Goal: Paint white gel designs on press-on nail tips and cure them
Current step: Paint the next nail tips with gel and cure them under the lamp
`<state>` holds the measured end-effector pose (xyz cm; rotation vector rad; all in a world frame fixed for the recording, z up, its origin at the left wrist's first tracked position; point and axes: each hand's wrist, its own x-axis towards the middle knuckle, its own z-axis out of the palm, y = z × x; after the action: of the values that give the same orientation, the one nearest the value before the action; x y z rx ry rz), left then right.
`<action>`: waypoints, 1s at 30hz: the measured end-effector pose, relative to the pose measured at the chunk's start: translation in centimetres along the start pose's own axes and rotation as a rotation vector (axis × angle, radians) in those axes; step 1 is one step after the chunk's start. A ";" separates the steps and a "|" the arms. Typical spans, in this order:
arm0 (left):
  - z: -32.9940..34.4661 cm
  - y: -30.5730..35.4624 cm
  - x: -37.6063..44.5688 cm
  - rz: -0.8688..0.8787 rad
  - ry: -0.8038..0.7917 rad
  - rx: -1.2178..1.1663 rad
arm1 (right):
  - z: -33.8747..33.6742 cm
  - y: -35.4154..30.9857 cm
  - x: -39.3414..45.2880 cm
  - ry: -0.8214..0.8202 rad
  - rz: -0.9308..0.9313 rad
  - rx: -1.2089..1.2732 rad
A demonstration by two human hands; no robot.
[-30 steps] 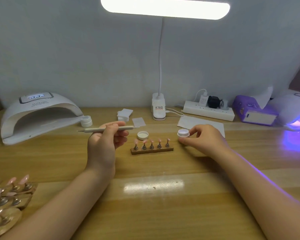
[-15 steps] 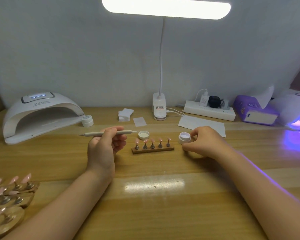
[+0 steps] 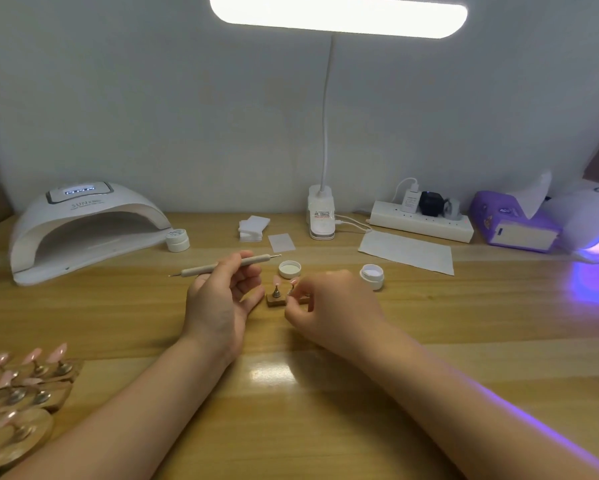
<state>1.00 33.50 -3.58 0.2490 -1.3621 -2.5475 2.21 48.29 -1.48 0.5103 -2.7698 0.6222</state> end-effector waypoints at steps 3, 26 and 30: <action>0.3 0.0 -0.2 -0.009 -0.029 0.012 | 1.2 0.2 0.0 -0.006 -0.029 -0.043; 0.5 0.1 -1.5 0.059 0.005 0.077 | 2.8 0.0 0.6 -0.023 -0.049 -0.205; 0.5 0.1 -1.4 0.057 0.009 0.070 | 3.0 0.1 0.8 -0.032 -0.056 -0.257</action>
<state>2.27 34.24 -3.21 0.2302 -1.4354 -2.4525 0.96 46.80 -3.86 0.5416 -2.7979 0.2413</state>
